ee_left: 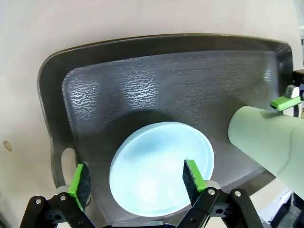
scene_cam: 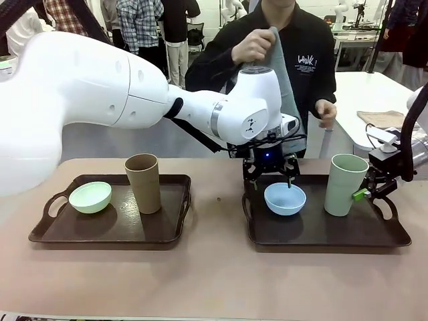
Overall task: Set up a tray with a mat and arrange the tableware.
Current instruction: Pick up the Picnic Bowl and Reusable plastic cup from the Handle tray in front of the human's position and hold them in the air.
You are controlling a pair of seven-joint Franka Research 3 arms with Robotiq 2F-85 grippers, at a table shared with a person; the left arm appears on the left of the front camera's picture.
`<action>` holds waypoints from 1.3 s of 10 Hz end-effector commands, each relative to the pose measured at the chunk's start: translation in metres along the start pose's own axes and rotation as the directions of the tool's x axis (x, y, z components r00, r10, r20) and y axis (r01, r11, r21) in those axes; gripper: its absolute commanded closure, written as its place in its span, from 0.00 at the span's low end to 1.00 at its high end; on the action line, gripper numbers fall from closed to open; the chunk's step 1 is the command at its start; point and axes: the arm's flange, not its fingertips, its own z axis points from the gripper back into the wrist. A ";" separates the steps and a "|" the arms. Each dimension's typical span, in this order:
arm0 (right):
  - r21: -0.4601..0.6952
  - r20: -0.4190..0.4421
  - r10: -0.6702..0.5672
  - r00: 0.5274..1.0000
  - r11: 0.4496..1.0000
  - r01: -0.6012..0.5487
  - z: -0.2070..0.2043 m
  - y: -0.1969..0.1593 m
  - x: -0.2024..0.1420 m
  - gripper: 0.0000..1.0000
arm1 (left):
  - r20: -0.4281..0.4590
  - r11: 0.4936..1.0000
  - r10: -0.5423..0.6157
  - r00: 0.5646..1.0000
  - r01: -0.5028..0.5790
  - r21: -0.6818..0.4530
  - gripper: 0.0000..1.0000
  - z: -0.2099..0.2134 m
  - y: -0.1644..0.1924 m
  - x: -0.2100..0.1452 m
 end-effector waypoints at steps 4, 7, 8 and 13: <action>0.005 -0.009 0.044 0.999 0.999 -0.044 -0.012 -0.013 -0.003 0.00 | -0.028 0.995 0.043 0.999 -0.040 0.097 0.00 -0.019 -0.009 0.004; 0.006 -0.012 0.074 0.997 0.997 -0.074 -0.011 -0.015 -0.003 0.89 | -0.017 0.989 0.033 0.999 -0.030 0.144 1.00 -0.014 -0.008 0.002; 0.004 -0.011 0.075 0.997 0.997 -0.075 -0.011 -0.015 -0.004 1.00 | -0.014 0.989 0.033 0.999 -0.031 0.148 1.00 -0.014 -0.008 0.001; -0.003 -0.013 0.078 0.997 0.997 -0.078 -0.009 -0.015 -0.004 1.00 | -0.005 0.988 0.040 0.999 -0.039 0.149 1.00 -0.011 -0.007 0.002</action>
